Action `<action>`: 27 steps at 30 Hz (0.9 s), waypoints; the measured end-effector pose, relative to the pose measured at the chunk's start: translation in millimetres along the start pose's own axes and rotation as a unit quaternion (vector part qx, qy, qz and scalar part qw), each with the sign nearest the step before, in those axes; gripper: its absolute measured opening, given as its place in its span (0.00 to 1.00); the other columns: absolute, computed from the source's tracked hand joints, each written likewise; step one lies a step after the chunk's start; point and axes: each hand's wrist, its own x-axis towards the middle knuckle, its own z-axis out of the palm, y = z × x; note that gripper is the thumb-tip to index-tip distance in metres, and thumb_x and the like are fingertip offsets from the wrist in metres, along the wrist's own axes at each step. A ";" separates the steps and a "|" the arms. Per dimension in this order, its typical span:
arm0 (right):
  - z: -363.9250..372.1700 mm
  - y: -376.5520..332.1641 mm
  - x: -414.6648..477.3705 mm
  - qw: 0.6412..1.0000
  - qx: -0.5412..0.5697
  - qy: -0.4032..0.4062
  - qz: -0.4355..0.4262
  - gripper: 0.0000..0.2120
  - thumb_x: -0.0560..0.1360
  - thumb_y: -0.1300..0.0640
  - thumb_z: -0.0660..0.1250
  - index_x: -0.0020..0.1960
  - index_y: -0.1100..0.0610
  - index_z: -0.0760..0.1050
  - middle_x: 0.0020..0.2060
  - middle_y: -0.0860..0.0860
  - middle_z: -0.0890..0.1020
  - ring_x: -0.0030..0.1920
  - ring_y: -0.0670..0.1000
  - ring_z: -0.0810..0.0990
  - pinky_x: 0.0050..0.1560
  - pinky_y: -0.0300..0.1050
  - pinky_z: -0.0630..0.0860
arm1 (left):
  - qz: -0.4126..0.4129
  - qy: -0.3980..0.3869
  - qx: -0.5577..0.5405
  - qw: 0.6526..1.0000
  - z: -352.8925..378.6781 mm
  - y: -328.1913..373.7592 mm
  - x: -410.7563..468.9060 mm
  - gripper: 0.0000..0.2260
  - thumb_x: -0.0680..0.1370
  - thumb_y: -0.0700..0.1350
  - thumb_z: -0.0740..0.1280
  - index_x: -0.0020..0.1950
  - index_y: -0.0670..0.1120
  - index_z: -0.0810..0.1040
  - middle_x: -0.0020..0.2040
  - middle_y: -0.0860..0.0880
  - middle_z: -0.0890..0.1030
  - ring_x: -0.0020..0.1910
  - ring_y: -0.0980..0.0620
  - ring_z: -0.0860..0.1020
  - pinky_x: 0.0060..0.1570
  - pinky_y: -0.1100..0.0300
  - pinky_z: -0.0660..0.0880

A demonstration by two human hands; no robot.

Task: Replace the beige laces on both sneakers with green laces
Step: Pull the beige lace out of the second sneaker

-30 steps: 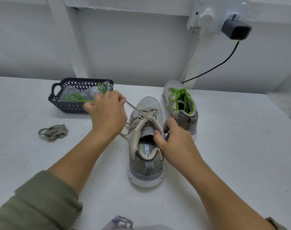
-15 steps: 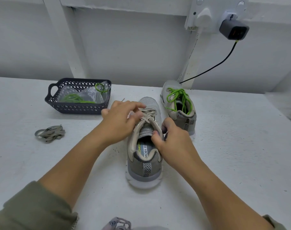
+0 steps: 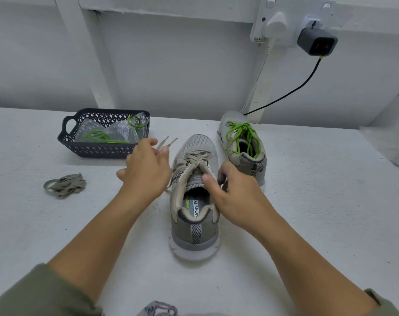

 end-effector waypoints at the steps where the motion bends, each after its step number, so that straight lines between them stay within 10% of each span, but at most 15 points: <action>1: -2.8 -2.5 5.6 1.000 -0.010 0.010 -0.009 0.17 0.78 0.38 0.57 0.44 0.52 0.69 0.35 0.49 0.77 0.37 0.50 0.75 0.35 0.45 0.68 | 0.020 -0.028 -0.027 0.999 -2.1 0.5 -2.3 0.09 0.80 0.55 0.59 0.57 0.53 0.71 0.51 0.56 0.76 0.54 0.51 0.74 0.54 0.51 0.66; 6: -22.0 -17.1 52.4 0.994 -0.071 -0.046 -0.063 0.07 0.78 0.50 0.63 0.51 0.50 0.79 0.41 0.47 0.79 0.43 0.48 0.77 0.43 0.42 0.71 | 0.129 -0.133 -0.081 0.979 -16.0 3.8 -13.8 0.08 0.73 0.53 0.72 0.38 0.51 0.81 0.30 0.55 0.80 0.28 0.61 0.75 0.31 0.70 0.69; 10: -26.5 -20.9 69.5 0.972 -0.142 -0.162 -0.095 0.06 0.77 0.54 0.67 0.52 0.50 0.81 0.42 0.46 0.80 0.43 0.47 0.77 0.44 0.40 0.73 | 0.158 -0.128 -0.026 0.979 -21.4 7.2 -16.0 0.07 0.73 0.53 0.72 0.38 0.51 0.83 0.29 0.56 0.80 0.30 0.63 0.77 0.33 0.74 0.70; 18: -8.6 -2.4 64.2 0.994 -0.099 0.020 -0.031 0.08 0.76 0.55 0.62 0.46 0.58 0.76 0.38 0.53 0.78 0.41 0.52 0.76 0.38 0.43 0.68 | 0.170 -0.114 0.021 0.979 -19.6 14.9 -23.0 0.07 0.73 0.51 0.71 0.37 0.51 0.82 0.29 0.56 0.79 0.30 0.62 0.77 0.37 0.65 0.76; 21: -15.6 -9.3 64.0 0.991 -0.086 -0.071 -0.080 0.14 0.79 0.48 0.61 0.63 0.49 0.74 0.48 0.52 0.77 0.48 0.49 0.75 0.46 0.42 0.68 | 0.170 -0.101 0.004 0.980 -17.8 15.3 -25.7 0.06 0.73 0.50 0.71 0.37 0.51 0.82 0.29 0.56 0.80 0.31 0.62 0.78 0.40 0.60 0.78; 27: -24.9 -23.0 71.5 0.946 -0.280 -0.108 -0.121 0.09 0.81 0.57 0.60 0.55 0.59 0.76 0.50 0.54 0.76 0.50 0.54 0.75 0.44 0.43 0.69 | 0.196 -0.073 0.018 0.978 -17.4 12.7 -30.0 0.06 0.72 0.50 0.72 0.37 0.50 0.81 0.29 0.56 0.80 0.31 0.61 0.78 0.39 0.57 0.78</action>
